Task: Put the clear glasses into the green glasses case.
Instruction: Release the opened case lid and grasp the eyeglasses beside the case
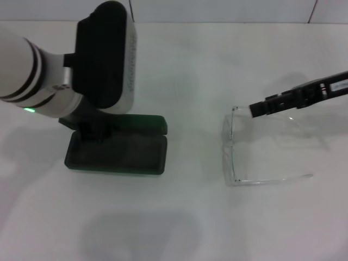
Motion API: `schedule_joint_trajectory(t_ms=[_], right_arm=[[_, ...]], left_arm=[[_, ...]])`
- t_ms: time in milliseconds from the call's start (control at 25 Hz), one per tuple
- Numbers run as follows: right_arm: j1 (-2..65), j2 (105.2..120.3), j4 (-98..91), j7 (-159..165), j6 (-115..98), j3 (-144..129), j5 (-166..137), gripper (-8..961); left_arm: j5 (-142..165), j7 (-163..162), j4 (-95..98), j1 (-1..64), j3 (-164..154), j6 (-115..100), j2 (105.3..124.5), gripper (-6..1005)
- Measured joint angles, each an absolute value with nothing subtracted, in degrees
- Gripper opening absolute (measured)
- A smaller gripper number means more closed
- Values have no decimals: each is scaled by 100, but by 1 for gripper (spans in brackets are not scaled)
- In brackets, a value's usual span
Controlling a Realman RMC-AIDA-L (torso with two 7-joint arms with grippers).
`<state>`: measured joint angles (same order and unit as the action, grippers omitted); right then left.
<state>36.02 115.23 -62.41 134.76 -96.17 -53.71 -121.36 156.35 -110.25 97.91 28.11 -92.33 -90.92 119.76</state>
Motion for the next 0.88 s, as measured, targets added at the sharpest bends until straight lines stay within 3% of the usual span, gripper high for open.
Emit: schedule_joint_trajectory(t_ms=[280,480,880], right_arm=[[4621,11451,-6237,14505,-10204,-5759,-13136,792],[5341,11482,-6216,15111,-10840,-5786,-13806,776],[5952,11542,-5103,15324,-10554,-6064,-14575,751]], left_arm=[[15605,-10921,9819,2621,-9141,-8988,11983,200],[15587,-10912,9822,2608,-9147,-8951,11981,200],[15523,-10879,9820,2605,-9200,-8946,11988,201]])
